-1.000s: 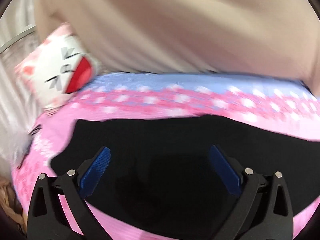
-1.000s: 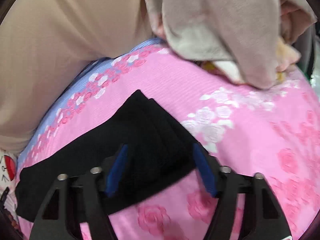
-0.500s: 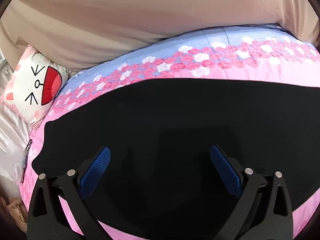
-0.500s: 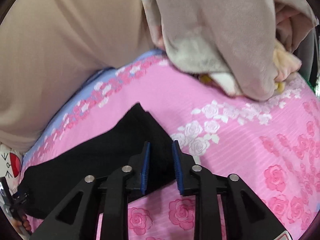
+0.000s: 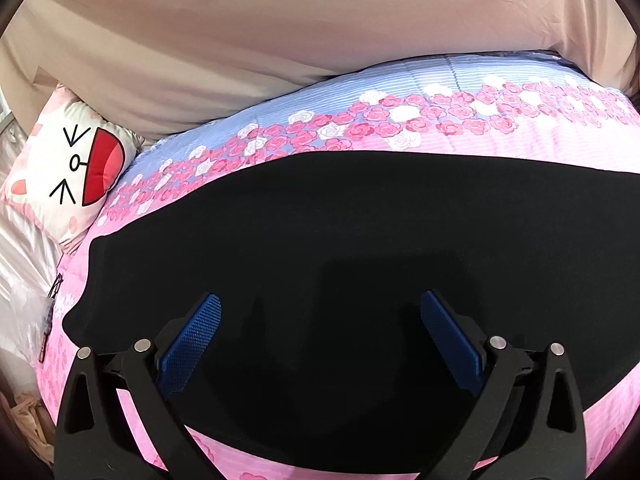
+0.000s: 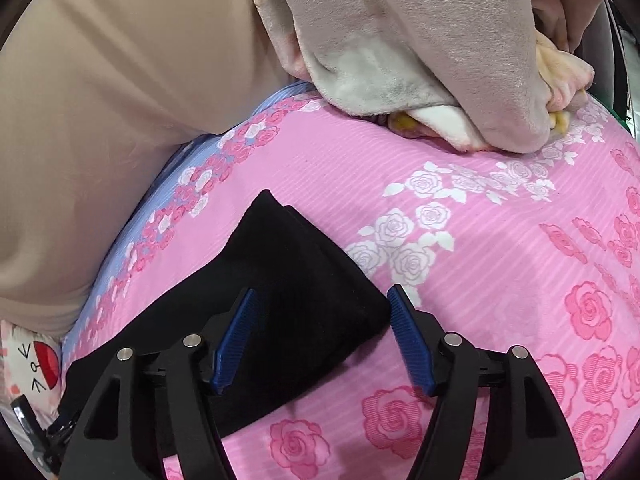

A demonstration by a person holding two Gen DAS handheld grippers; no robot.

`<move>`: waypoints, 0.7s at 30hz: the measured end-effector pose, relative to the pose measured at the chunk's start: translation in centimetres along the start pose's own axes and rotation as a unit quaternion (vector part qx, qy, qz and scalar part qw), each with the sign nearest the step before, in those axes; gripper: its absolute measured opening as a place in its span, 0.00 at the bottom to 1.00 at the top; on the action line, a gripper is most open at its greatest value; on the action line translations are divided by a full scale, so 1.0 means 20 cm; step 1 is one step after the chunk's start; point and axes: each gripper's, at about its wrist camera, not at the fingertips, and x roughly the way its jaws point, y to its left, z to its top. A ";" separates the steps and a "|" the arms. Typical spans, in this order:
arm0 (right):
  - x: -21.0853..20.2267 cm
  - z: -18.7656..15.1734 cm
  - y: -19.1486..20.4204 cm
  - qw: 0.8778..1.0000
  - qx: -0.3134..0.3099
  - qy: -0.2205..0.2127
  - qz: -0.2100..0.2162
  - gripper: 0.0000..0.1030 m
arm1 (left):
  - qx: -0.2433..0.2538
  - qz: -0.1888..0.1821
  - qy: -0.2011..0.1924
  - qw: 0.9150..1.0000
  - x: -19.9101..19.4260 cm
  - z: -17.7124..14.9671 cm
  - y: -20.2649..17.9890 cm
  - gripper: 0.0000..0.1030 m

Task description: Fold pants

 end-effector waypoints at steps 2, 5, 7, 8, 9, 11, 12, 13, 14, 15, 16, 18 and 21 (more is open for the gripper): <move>0.04 0.00 0.02 1.000 0.001 0.005 0.018 0.56 | -0.004 -0.001 0.002 1.000 0.01 -0.01 0.02 0.95; 0.09 0.00 0.03 1.000 -0.009 0.005 0.007 0.49 | -0.008 -0.003 0.004 1.000 0.02 -0.01 0.04 0.95; 0.10 0.00 0.04 1.000 -0.015 0.007 -0.006 0.23 | -0.010 -0.004 0.008 1.000 0.04 -0.02 0.05 0.95; 0.11 0.00 0.04 1.000 -0.005 0.017 0.016 0.17 | -0.011 -0.005 0.010 1.000 0.04 -0.02 0.05 0.95; 0.10 0.00 0.03 1.000 0.002 0.012 0.017 0.17 | -0.013 -0.007 0.012 1.000 0.05 -0.02 0.06 0.95; 0.08 0.00 0.08 1.000 -0.008 0.000 0.010 0.17 | -0.017 -0.008 0.011 1.000 0.05 -0.03 0.07 0.95; 0.06 0.01 0.10 1.000 -0.011 -0.006 0.006 0.17 | -0.019 -0.009 0.010 1.000 0.05 -0.03 0.09 0.95; 0.06 0.01 0.12 1.000 -0.013 -0.007 0.002 0.17 | -0.021 -0.010 0.010 1.000 0.05 -0.03 0.10 0.95; 0.06 0.02 0.13 1.000 -0.018 -0.006 -0.009 0.17 | -0.025 -0.010 0.010 1.000 0.05 -0.03 0.12 0.95; 0.07 0.02 0.13 1.000 -0.017 -0.005 -0.015 0.18 | -0.029 -0.010 0.011 0.999 0.05 -0.04 0.15 0.95; 0.08 0.02 0.12 1.000 -0.009 -0.003 -0.015 0.23 | -0.032 -0.012 0.012 0.999 0.06 -0.05 0.17 0.95; 0.12 0.02 0.05 1.000 0.029 0.007 -0.007 0.31 | -0.041 -0.013 0.015 0.999 0.06 -0.07 0.22 0.95; 0.11 0.00 -0.04 0.997 0.075 -0.009 0.031 0.38 | -0.053 -0.015 0.022 0.998 0.10 -0.11 0.29 0.95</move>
